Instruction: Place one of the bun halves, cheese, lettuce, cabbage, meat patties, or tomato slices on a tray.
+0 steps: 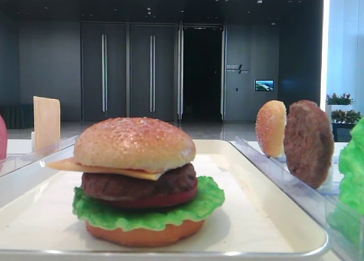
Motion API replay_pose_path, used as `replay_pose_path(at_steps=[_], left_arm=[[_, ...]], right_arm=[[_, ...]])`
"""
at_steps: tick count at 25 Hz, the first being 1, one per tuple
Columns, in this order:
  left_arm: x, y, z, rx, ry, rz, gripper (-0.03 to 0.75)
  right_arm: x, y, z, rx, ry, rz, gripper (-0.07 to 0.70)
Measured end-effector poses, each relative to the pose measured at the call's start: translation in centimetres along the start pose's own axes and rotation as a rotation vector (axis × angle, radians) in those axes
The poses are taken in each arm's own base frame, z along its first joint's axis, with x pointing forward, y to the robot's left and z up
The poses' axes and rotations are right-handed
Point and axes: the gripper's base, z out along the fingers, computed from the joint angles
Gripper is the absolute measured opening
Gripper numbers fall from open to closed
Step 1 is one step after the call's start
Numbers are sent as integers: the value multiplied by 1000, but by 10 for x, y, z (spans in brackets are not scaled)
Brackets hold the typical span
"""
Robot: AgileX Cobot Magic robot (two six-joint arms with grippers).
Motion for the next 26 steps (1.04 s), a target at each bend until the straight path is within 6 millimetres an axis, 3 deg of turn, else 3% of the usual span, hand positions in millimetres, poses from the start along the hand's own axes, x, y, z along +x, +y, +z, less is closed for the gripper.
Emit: replay_pose_path(at_steps=[26], left_arm=[[0,0,0,0,0,0,-1]], right_arm=[[0,0,0,0,-3,1,451]])
